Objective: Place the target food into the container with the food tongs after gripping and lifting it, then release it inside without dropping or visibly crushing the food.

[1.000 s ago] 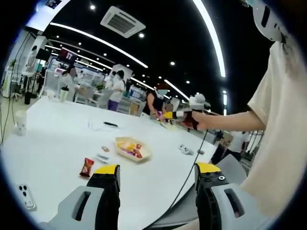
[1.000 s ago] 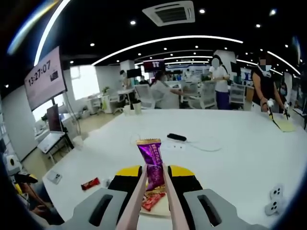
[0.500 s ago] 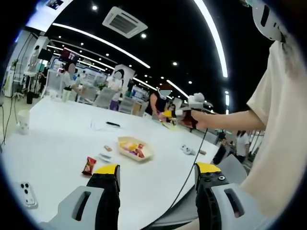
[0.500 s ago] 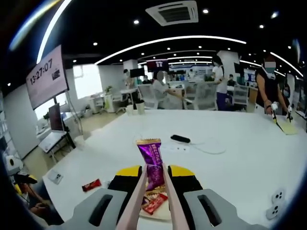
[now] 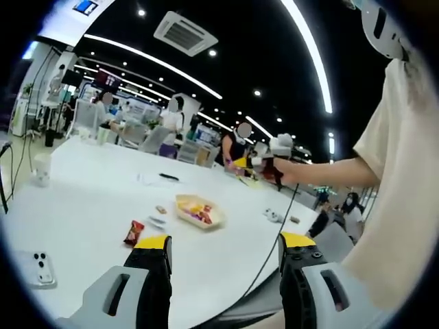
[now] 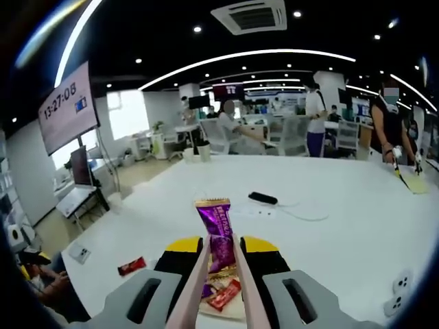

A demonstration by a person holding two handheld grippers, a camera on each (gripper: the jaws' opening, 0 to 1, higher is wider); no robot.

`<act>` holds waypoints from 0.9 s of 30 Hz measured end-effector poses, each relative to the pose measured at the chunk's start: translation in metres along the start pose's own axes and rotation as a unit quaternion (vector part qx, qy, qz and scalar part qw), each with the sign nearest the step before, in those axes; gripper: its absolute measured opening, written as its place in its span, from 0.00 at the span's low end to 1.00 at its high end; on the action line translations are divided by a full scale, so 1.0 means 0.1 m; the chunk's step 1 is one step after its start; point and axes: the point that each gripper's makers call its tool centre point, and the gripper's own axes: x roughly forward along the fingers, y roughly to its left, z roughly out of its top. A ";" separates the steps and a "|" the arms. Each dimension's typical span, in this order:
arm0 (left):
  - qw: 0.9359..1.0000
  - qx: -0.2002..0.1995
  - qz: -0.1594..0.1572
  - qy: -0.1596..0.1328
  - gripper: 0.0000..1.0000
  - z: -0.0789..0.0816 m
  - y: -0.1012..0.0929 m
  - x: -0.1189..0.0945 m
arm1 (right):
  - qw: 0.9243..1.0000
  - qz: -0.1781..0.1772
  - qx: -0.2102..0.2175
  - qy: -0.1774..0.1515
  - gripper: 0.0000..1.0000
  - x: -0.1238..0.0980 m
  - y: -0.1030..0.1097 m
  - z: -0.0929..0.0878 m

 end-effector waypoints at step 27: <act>1.000 0.003 0.015 0.002 0.62 -0.01 -0.04 -0.02 | 1.000 0.003 0.008 -0.005 0.20 0.06 -0.08 0.00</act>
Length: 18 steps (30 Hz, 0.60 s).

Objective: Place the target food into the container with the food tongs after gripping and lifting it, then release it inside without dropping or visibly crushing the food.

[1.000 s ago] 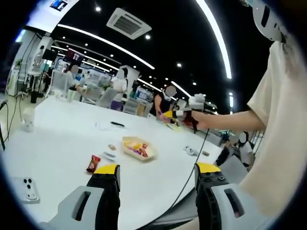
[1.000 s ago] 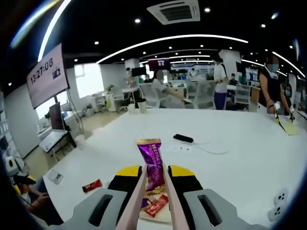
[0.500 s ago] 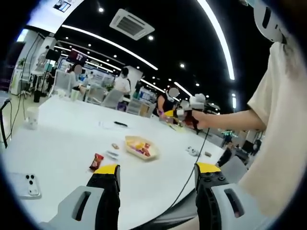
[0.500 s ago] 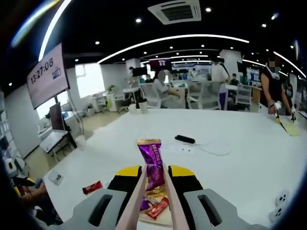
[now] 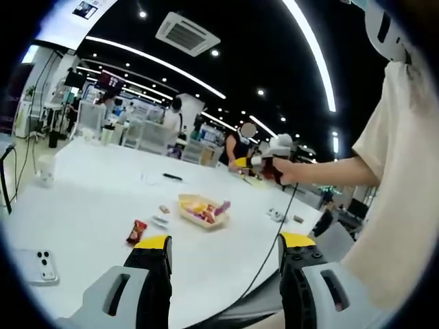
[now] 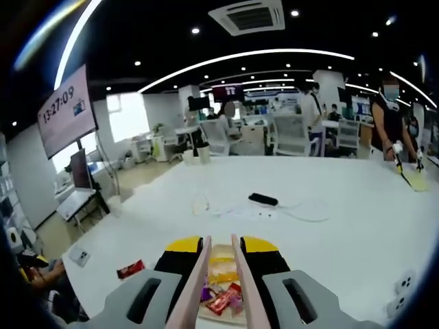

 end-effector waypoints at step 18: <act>1.000 0.007 -0.001 -0.005 0.62 0.04 -0.06 -0.03 | 1.000 0.016 0.004 -0.009 0.22 -0.14 0.17 0.03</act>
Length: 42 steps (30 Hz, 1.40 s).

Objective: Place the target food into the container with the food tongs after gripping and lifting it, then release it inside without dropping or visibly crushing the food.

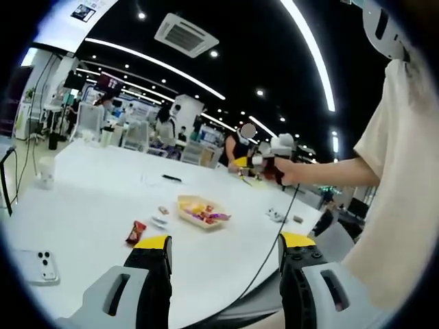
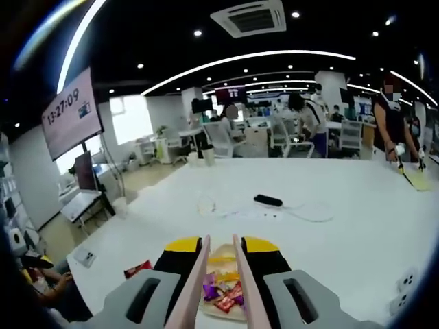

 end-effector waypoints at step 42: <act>0.999 -0.010 0.053 -0.005 0.61 -0.06 0.12 -0.38 | 0.993 0.108 0.018 0.054 0.29 0.51 1.07 -0.54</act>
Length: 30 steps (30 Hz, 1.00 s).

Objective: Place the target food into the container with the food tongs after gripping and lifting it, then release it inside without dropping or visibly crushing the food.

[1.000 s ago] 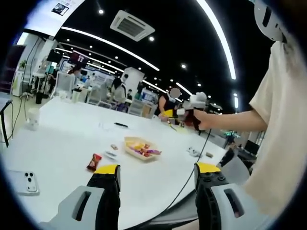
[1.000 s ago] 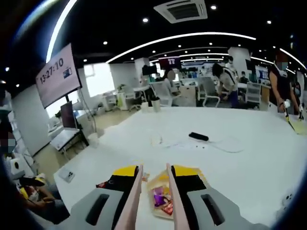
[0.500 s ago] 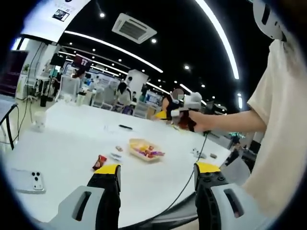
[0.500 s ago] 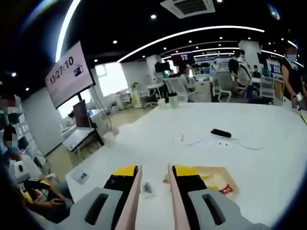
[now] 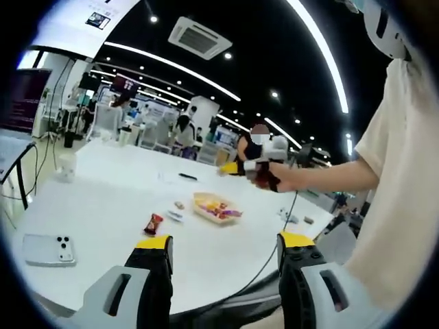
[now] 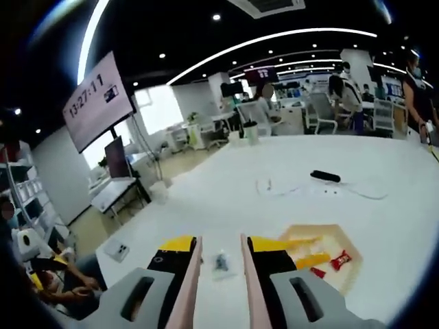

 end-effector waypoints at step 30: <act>0.999 -0.022 0.037 -0.006 0.61 -0.04 0.27 -0.15 | 0.995 0.043 -0.043 0.079 0.30 0.63 0.43 -0.37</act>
